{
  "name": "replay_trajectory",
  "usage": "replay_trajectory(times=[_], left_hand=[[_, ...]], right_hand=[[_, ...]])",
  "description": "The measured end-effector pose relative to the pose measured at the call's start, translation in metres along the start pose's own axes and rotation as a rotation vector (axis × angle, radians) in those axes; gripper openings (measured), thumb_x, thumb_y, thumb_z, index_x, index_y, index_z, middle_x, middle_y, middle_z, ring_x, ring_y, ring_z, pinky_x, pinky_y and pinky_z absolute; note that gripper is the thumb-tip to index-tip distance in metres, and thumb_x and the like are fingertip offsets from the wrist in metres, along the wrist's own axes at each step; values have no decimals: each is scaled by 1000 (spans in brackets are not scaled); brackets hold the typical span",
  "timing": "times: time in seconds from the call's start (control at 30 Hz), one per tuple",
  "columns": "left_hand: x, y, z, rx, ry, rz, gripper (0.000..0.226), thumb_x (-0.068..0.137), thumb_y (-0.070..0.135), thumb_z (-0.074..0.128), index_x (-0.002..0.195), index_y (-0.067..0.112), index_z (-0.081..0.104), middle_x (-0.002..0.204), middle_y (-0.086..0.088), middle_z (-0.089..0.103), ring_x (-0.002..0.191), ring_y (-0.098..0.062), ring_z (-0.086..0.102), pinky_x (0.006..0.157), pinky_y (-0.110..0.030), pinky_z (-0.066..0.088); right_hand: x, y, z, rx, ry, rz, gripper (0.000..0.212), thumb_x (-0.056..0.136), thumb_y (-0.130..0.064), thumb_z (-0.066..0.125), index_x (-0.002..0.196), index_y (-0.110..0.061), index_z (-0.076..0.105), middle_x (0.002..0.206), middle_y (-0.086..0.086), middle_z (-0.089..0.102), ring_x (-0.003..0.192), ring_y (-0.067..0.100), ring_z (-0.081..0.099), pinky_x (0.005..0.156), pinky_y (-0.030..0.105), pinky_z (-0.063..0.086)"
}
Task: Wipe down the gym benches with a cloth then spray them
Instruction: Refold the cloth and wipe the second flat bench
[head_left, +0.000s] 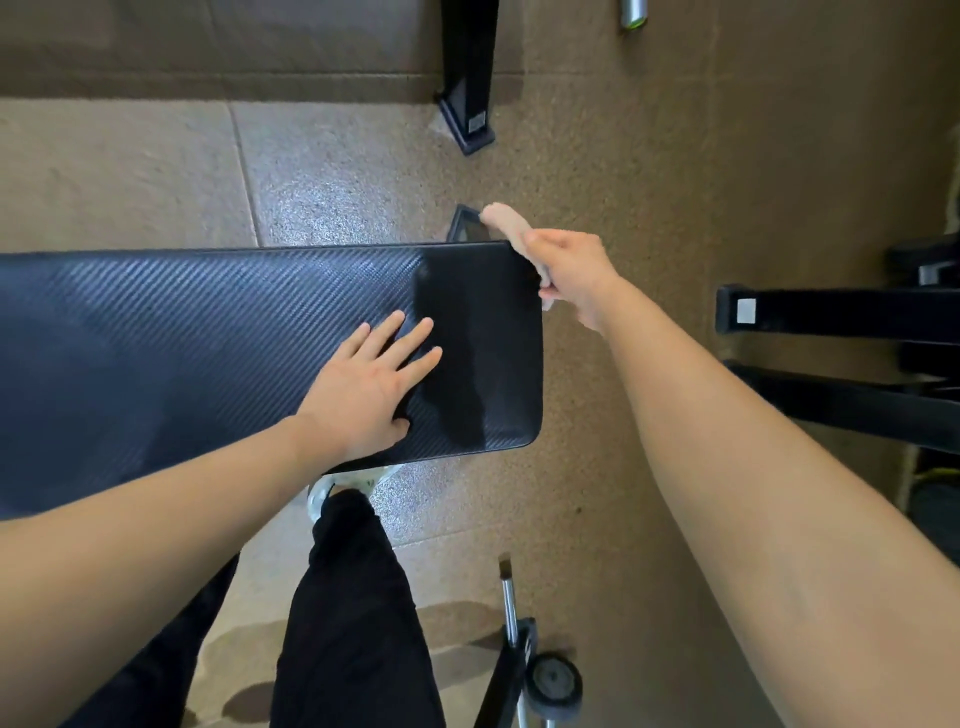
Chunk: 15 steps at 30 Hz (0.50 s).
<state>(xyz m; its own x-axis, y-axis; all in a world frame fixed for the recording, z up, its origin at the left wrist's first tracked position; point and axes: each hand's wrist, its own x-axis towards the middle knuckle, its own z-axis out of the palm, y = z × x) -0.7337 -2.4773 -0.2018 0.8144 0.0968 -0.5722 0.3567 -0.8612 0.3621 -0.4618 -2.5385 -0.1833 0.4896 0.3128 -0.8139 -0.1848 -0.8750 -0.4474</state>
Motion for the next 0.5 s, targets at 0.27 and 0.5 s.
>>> replay_trajectory(times=[0.27,0.5], left_hand=[[-8,-12,-28,-290,111,-73,64,83,30,76,143,19,58,157,-7,47,147,-32,39,112,-51,38],[-42,-52,-32,-262,217,-306,57,83,34,75,137,20,63,148,-5,56,140,-32,46,111,-50,37]], right_hand=[[20,-26,7,-532,-132,-258,29,96,-43,64,120,-31,74,135,-12,64,132,9,52,110,25,39],[19,-44,31,-631,-230,-304,19,98,-17,63,111,-21,76,128,-13,65,132,10,54,111,26,42]])
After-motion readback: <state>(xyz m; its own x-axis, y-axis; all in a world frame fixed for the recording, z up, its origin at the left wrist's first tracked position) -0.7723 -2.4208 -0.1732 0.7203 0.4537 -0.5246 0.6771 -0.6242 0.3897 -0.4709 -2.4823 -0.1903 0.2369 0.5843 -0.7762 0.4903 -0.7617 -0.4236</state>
